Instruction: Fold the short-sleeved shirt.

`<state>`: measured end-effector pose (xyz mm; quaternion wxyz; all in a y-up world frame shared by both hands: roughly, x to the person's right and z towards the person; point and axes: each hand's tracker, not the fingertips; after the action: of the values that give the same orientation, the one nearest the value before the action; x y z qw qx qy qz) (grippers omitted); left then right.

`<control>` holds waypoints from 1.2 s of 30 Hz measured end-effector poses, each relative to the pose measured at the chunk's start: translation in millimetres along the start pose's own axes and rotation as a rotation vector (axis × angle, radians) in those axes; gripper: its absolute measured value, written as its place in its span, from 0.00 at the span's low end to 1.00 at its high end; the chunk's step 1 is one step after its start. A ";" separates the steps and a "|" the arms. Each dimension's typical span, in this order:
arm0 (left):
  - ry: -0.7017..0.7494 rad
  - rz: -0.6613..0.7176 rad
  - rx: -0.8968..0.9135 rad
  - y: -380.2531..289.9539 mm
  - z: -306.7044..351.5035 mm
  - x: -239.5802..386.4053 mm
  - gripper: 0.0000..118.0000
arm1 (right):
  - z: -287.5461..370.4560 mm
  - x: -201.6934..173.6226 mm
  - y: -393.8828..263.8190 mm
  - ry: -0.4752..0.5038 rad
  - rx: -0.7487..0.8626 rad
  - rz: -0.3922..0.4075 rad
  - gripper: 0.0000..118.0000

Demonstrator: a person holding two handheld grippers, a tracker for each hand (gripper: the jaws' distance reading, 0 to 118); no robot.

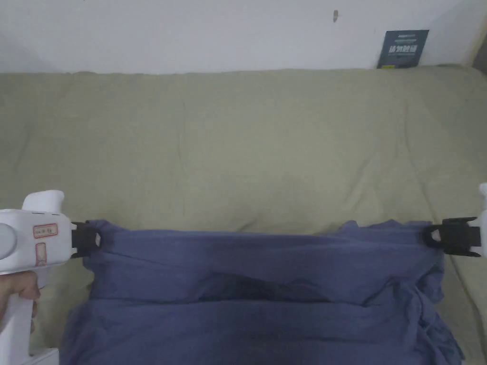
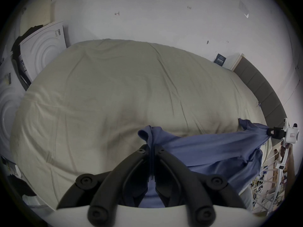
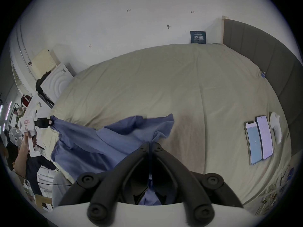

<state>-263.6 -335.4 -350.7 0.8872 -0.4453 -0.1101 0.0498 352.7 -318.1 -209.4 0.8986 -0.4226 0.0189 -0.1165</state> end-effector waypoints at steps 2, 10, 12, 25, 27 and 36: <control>-0.009 0.005 0.010 -15.7 16.4 -2.3 0.05 | 14.5 -3.2 -17.7 0.007 0.010 -0.003 0.02; -0.030 0.025 0.063 -83.2 65.2 -9.1 0.05 | 56.1 -10.7 -80.0 0.019 0.051 0.005 0.02; -0.032 0.021 0.051 -97.0 68.1 -12.1 0.05 | 61.3 -10.0 -91.5 0.025 0.049 -0.004 0.02; -0.027 0.073 -0.073 -151.6 50.7 -28.7 0.05 | 39.1 4.1 -144.4 -0.002 -0.057 -0.070 0.03; -0.021 0.082 -0.082 -152.8 46.3 -30.7 0.05 | 34.4 5.0 -149.9 -0.008 -0.070 -0.076 0.03; 0.194 -0.031 -0.051 -151.8 72.4 -32.7 1.00 | 51.6 1.8 -151.3 -0.132 0.027 -0.134 1.00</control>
<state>-314.1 -376.0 -192.1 0.8826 -0.4689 -0.0321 -0.0102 332.0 -372.7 -60.6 0.8938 -0.4174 -0.0703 -0.1484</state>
